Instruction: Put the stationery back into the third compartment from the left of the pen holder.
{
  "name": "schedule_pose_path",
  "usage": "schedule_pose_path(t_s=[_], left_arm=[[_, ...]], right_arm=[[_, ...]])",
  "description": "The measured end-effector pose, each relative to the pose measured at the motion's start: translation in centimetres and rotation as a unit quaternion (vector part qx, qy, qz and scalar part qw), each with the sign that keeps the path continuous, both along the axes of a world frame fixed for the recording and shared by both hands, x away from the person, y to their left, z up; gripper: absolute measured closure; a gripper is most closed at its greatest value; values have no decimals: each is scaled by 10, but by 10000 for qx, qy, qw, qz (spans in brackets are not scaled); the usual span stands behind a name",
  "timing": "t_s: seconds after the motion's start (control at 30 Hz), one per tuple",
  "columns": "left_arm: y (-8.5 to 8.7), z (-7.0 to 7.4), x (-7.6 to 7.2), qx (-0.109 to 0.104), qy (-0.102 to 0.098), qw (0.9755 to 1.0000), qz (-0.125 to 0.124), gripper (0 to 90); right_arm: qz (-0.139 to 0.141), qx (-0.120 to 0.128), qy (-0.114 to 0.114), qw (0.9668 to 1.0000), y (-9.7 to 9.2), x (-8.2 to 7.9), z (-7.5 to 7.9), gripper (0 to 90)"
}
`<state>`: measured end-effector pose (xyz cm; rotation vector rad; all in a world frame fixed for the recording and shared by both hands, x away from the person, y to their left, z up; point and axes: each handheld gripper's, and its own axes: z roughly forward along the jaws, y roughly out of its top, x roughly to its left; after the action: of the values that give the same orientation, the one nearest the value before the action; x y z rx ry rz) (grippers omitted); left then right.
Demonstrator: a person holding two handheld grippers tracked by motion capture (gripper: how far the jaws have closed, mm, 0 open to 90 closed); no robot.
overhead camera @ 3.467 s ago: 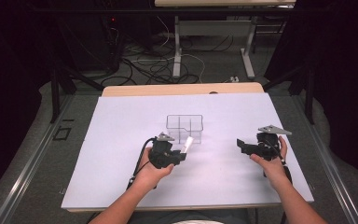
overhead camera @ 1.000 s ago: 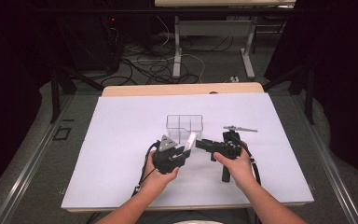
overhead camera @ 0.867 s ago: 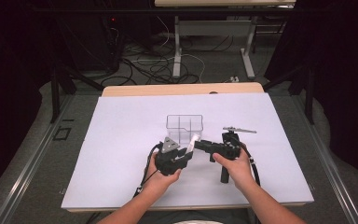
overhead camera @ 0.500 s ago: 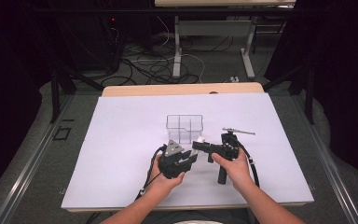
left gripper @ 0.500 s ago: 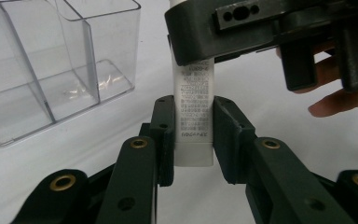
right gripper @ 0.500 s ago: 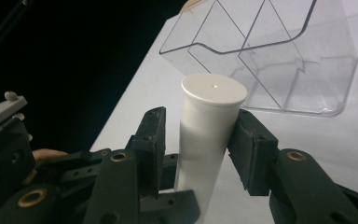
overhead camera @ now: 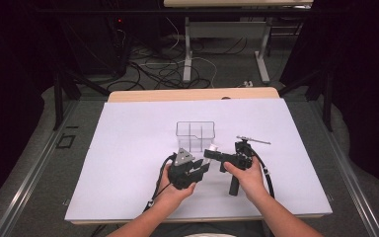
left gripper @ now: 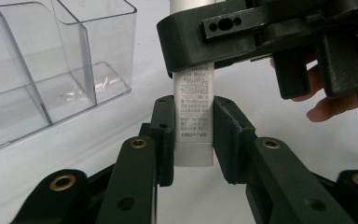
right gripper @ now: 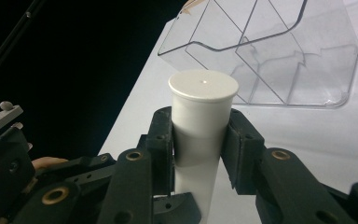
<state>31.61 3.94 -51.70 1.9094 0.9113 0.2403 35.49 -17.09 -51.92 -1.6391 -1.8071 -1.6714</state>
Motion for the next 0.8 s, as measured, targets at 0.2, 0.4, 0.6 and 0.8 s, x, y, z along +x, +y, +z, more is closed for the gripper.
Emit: schedule_pose_path(t_s=[0.2, 0.4, 0.6, 0.8], left_arm=[[0, -1, 0, -58, 51, 10000, 18, 708], [1, -1, 1, -76, 187, 9998, -15, 703], [2, -4, 4, -75, 155, 9998, 86, 627], [3, -7, 6, -86, 195, 9997, 87, 531]], right_arm=[[-1, 59, 131, 9999, 0, 0, 0, 666], [-12, 57, 184, 9998, 1, 1, 0, 667], [-51, -12, 145, 9999, 1, 1, 0, 667], [-111, -150, 19, 9998, -3, 3, 0, 667]])
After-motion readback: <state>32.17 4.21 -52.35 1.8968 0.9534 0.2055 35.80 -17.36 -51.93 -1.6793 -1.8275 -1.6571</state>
